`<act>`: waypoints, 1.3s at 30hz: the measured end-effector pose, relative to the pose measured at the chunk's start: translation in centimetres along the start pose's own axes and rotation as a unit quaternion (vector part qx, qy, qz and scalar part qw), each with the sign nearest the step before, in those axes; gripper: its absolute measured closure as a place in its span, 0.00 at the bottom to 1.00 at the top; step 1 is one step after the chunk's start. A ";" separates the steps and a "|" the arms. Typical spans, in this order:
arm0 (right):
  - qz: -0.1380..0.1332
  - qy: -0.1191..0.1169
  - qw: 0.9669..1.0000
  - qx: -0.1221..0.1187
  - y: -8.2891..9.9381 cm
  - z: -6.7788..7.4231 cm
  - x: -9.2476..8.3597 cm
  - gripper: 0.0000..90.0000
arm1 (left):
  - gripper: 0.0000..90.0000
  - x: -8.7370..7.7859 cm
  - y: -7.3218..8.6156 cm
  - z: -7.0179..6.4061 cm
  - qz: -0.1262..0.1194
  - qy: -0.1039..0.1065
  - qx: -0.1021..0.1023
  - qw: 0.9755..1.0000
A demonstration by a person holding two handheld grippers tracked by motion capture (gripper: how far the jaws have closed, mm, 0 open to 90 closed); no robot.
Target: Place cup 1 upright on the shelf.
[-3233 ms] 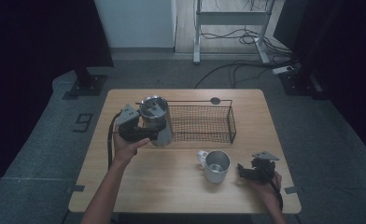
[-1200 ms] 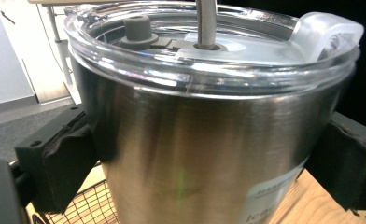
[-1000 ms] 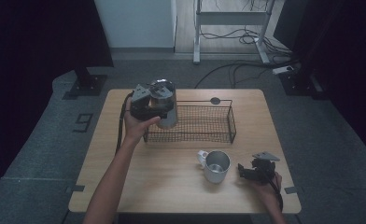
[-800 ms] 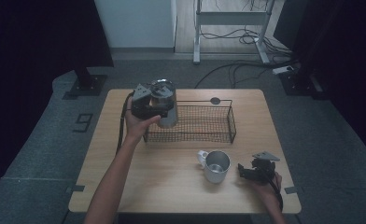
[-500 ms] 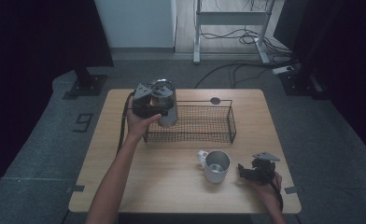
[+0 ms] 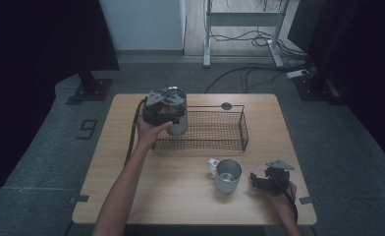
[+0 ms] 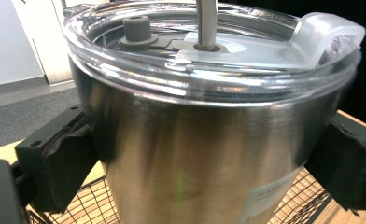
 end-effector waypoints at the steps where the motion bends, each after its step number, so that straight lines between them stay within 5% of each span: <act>1: 0.000 0.000 1.000 0.000 0.0 0.0 0.0 0.11 | 0.05 0.2 0.3 0.0 0.001 -0.001 -0.001 1.000; 39: 0.001 0.000 1.000 0.000 0.0 0.0 0.0 0.11 | 0.05 1.8 3.3 1.2 0.027 -0.020 -0.023 0.999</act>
Point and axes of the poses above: each handheld gripper's, and its own axes: x roughly forward along the jaws, y roughly out of its underside, z roughly to its left, the point moved 2 cm from there along x, roughly forward along the jaws, and after that the axes turned 4 degrees about -x, right-handed, at the moved point
